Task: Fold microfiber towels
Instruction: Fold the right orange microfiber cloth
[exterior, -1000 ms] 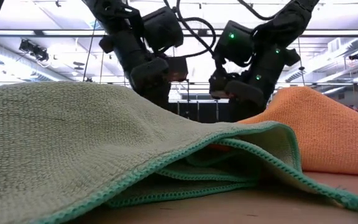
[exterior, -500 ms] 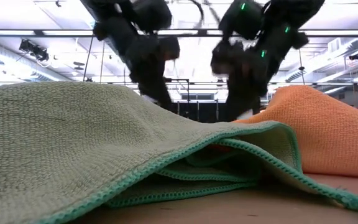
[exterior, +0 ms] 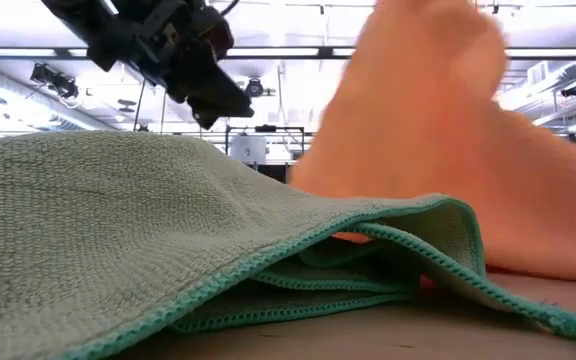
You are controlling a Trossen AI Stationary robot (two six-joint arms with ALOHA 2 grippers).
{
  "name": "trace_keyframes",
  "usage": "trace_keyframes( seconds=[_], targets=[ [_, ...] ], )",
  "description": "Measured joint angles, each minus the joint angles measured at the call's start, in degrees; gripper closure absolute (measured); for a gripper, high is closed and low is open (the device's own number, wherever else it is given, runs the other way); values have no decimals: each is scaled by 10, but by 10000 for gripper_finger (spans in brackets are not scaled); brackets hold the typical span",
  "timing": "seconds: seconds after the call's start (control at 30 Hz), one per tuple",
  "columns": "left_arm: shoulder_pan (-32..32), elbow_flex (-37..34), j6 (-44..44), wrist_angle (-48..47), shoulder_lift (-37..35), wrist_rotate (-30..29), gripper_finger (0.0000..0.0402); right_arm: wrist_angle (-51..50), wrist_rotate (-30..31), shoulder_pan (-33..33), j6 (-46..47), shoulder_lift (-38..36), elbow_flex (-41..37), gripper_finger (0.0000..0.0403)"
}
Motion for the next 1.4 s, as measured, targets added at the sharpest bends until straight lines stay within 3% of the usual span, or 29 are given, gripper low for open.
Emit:
trace_keyframes(
  seconds=[0.13,0.3,0.53,0.8,0.97,1.13,1.27,1.4],
  targets=[
    [-16,3,92,53,25,-3,290,-51,0,32,83,-41,0,400],
    [-20,2,229,80,94,-11,281,-140,0,83,171,-39,0,400],
    [-4,103,295,59,228,-16,280,-188,0,145,251,-8,-1,400],
    [33,309,383,-111,332,-33,276,-192,1,184,283,18,-1,400],
    [71,440,378,-265,403,12,278,-181,19,190,284,22,0,400],
    [84,560,379,-355,475,15,273,-176,31,193,272,22,0,400],
    [85,620,381,-394,513,19,259,-174,31,193,268,23,0,400],
    [88,636,379,-410,525,26,240,-170,31,193,255,23,0,400]
  ],
)
